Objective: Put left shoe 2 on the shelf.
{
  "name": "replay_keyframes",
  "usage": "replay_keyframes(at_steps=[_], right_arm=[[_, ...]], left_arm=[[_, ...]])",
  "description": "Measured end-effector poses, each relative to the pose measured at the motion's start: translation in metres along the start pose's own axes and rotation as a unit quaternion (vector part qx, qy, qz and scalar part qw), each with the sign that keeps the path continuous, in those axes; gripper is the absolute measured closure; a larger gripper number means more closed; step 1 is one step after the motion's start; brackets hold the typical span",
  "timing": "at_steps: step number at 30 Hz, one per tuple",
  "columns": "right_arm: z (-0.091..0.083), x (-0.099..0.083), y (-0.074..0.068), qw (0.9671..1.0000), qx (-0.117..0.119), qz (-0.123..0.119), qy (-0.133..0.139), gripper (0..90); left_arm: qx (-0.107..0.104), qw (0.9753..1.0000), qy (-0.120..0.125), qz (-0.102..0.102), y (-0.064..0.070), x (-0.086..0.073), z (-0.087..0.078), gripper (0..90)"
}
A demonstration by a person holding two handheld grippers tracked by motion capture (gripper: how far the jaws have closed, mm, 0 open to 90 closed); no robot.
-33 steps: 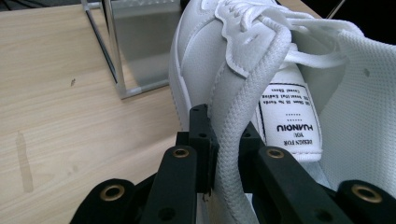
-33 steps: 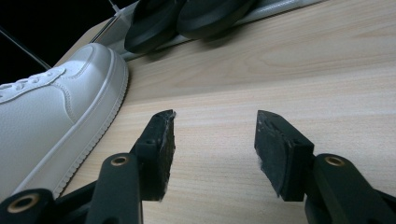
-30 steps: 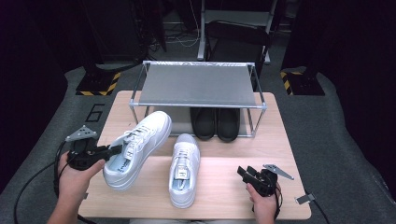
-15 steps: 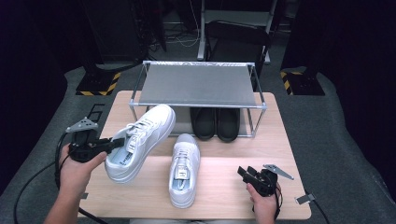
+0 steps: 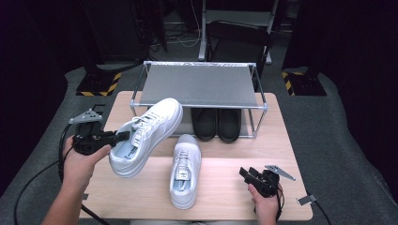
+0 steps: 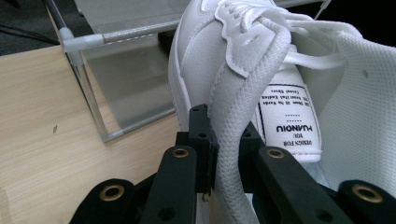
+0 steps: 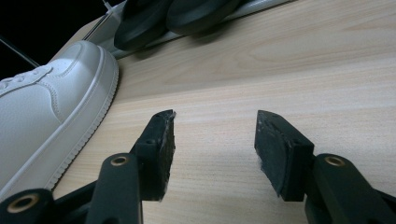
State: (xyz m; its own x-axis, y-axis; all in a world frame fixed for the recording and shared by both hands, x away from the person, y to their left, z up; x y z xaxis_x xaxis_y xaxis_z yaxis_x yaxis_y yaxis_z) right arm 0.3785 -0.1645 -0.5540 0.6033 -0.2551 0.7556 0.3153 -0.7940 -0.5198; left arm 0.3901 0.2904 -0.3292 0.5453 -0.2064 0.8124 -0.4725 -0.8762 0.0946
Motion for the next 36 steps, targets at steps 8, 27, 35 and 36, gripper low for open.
replay_keyframes(at_steps=[8,27,35,36], right_arm=[[0.001,-0.001,0.001,1.0,0.0,0.003,-0.002,47.7],[0.001,-0.002,0.002,0.9999,-0.002,0.009,-0.005,47.7],[0.002,-0.001,0.002,1.0,-0.001,0.009,-0.002,47.7],[0.002,-0.001,0.002,0.9999,-0.001,0.012,-0.002,47.7]], left_arm=[[-0.004,1.0,-0.002,0.005,0.001,0.012,0.003,81.8],[0.005,0.9998,-0.007,-0.016,-0.01,0.041,0.028,81.7],[0.011,0.9997,-0.009,-0.019,-0.011,0.054,0.049,81.7],[0.01,0.9997,-0.01,-0.021,-0.011,0.056,0.052,81.7]])
Point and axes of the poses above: each handheld gripper's, and its own axes: z roughly forward along the jaws, x roughly out of its top, y roughly to its right, the point moved 5 cm from there along z, roughly forward along the jaws, and after that the axes turned 8 degrees about x, right-handed, at the moved point
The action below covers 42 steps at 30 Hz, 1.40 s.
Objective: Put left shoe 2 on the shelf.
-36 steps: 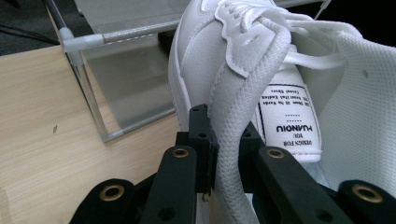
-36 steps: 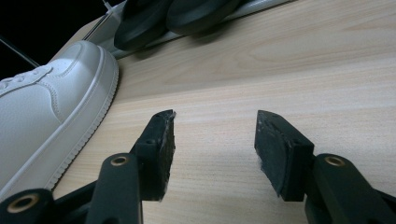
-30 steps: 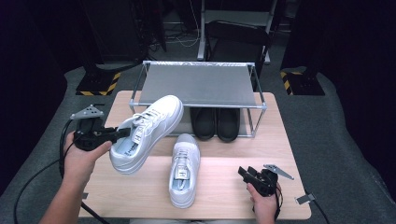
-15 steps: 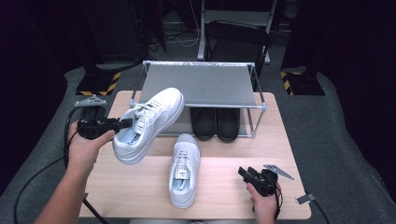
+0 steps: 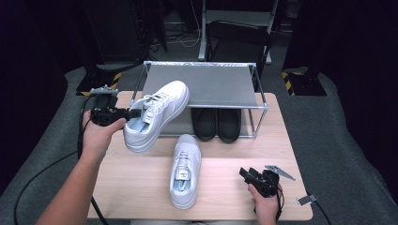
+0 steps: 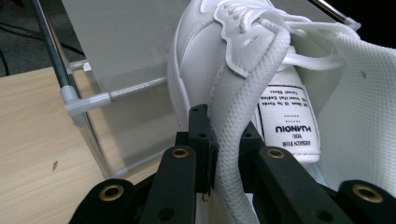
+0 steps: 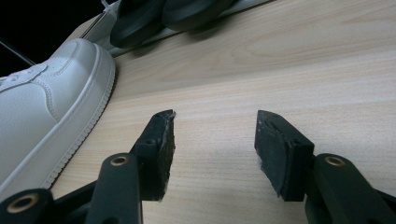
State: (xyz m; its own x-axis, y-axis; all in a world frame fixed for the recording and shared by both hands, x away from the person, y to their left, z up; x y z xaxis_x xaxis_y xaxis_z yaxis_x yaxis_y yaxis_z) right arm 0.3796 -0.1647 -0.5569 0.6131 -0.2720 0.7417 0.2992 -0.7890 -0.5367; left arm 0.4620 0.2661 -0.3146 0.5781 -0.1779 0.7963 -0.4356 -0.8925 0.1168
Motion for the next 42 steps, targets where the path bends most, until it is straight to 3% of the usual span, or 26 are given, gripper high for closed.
replay_keyframes(at_steps=[17,21,29,36,42], right_arm=[[0.0,0.0,0.001,1.0,0.002,-0.002,0.001,47.7],[-0.001,0.0,0.001,1.0,0.003,0.0,0.0,47.7],[0.0,0.0,0.001,1.0,0.005,-0.002,-0.003,47.7],[-0.001,0.0,0.001,1.0,0.008,0.002,-0.002,47.7],[-0.001,0.001,0.002,1.0,0.009,0.002,0.002,47.7]], left_arm=[[0.016,0.9999,-0.005,0.001,0.0,0.033,0.044,81.7],[0.017,0.9998,-0.005,-0.013,-0.001,0.038,0.053,81.7],[0.018,0.9998,-0.008,-0.008,-0.005,0.053,0.064,81.6],[0.015,0.9998,-0.011,-0.011,0.0,0.067,0.075,81.6],[0.03,0.9993,-0.008,-0.02,0.003,0.078,0.087,81.7]])
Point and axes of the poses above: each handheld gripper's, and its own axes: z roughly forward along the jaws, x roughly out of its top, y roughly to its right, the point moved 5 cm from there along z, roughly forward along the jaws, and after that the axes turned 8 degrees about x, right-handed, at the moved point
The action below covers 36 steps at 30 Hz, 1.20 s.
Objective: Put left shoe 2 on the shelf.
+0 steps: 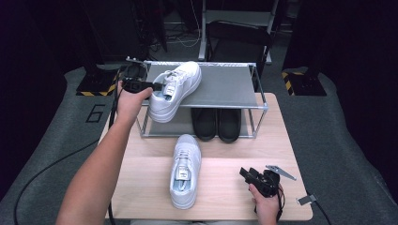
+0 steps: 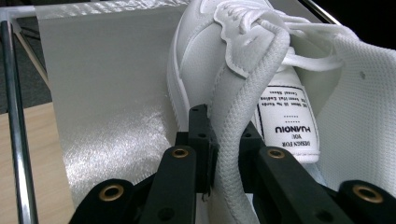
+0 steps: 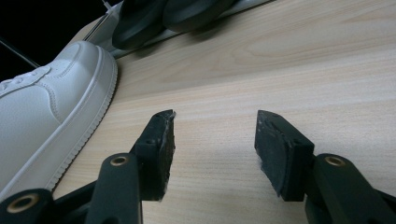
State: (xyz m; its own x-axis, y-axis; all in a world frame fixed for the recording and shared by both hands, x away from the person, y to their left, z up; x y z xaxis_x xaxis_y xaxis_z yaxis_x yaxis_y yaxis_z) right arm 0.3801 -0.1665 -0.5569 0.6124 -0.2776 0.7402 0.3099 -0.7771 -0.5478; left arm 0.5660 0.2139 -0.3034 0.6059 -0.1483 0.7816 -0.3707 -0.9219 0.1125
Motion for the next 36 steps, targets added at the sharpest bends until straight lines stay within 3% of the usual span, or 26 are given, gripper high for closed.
replay_keyframes(at_steps=[4,9,17,26,29,36], right_arm=[[0.0,0.001,0.0,1.0,0.001,-0.002,0.002,47.7],[-0.001,0.0,0.0,1.0,-0.003,0.0,-0.001,47.7],[-0.005,0.002,0.002,1.0,-0.001,0.006,0.007,47.7],[-0.007,0.002,0.005,0.9999,-0.001,0.007,0.014,47.7],[-0.008,0.001,0.004,0.9999,-0.003,0.01,0.011,47.7],[-0.007,0.0,0.003,1.0,0.0,0.005,0.008,47.6]], left_arm=[[0.006,1.0,-0.006,0.006,0.0,0.008,0.006,81.7],[0.004,1.0,-0.005,-0.006,0.002,0.016,0.015,81.7],[0.011,0.9999,-0.005,-0.007,0.003,0.023,0.027,81.7],[0.022,0.9992,-0.002,-0.033,0.011,0.026,0.04,81.8],[0.036,0.9987,0.003,-0.035,0.013,0.028,0.046,81.8],[0.059,0.9952,0.013,-0.077,0.023,0.033,0.055,81.7]])
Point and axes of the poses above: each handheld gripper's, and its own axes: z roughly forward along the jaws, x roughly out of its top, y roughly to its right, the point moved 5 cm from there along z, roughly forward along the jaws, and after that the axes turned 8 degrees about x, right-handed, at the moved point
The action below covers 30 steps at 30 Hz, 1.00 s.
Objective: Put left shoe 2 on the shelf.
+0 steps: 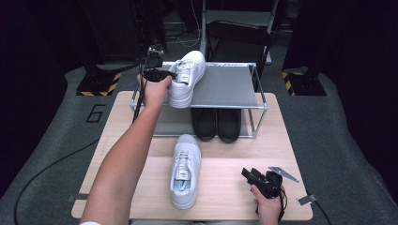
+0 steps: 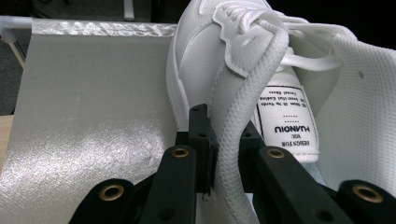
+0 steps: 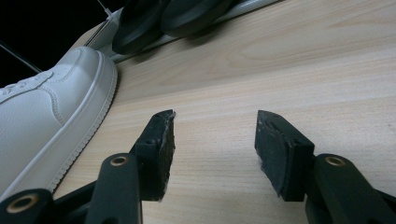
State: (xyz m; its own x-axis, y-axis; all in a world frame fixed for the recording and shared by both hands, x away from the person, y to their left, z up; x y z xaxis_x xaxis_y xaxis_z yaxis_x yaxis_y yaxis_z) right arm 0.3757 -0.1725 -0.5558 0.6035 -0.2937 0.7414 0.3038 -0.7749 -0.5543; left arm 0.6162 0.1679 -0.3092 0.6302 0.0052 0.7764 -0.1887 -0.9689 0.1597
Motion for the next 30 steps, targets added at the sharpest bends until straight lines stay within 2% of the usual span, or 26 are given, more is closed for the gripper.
replay_keyframes(at_steps=[3,4,11,12,14,17,21,23,26,28,29,30], right_arm=[[0.0,0.0,-0.001,1.0,0.002,0.004,0.0,47.6],[0.0,0.0,0.0,1.0,0.003,-0.003,0.002,47.6],[0.0,0.0,-0.001,1.0,0.003,0.003,0.001,47.6],[0.0,0.0,-0.002,1.0,0.003,0.004,0.001,47.6],[0.001,0.001,-0.001,1.0,0.006,-0.003,0.003,47.5],[0.0,0.0,-0.001,1.0,0.005,0.0,0.001,47.5],[0.001,0.0,-0.001,1.0,0.007,-0.003,0.002,47.5],[0.002,0.0,-0.001,1.0,0.008,-0.003,0.002,47.5],[0.003,0.0,-0.001,1.0,0.007,-0.004,0.0,47.5],[0.003,-0.001,-0.002,1.0,0.006,-0.001,-0.003,47.5],[0.003,-0.001,-0.003,1.0,0.008,-0.001,-0.002,47.5],[0.003,-0.001,-0.003,0.9999,0.009,-0.006,0.0,47.5]], left_arm=[[0.007,0.9998,0.007,-0.017,0.004,0.002,0.002,81.7],[0.005,0.9998,0.006,-0.019,0.005,0.003,0.003,81.7],[0.007,0.9995,0.001,-0.031,0.013,0.002,0.012,81.6],[0.009,0.9997,-0.003,-0.022,0.013,0.002,0.013,81.6],[0.01,0.9997,-0.003,-0.023,0.014,0.001,0.015,81.5],[0.009,0.9998,-0.007,-0.019,0.014,0.0,0.019,81.0],[0.007,0.9998,-0.019,-0.009,0.014,-0.003,0.024,80.0],[0.004,0.9998,-0.016,-0.004,0.013,-0.002,0.024,78.9],[-0.006,0.9998,-0.018,0.011,0.012,-0.002,0.024,74.4],[-0.004,0.9994,-0.015,0.031,0.013,-0.002,0.023,71.3],[0.002,0.9994,-0.012,0.031,0.013,-0.002,0.023,68.5],[-0.004,0.9995,-0.011,0.029,0.012,-0.001,0.023,65.1]])
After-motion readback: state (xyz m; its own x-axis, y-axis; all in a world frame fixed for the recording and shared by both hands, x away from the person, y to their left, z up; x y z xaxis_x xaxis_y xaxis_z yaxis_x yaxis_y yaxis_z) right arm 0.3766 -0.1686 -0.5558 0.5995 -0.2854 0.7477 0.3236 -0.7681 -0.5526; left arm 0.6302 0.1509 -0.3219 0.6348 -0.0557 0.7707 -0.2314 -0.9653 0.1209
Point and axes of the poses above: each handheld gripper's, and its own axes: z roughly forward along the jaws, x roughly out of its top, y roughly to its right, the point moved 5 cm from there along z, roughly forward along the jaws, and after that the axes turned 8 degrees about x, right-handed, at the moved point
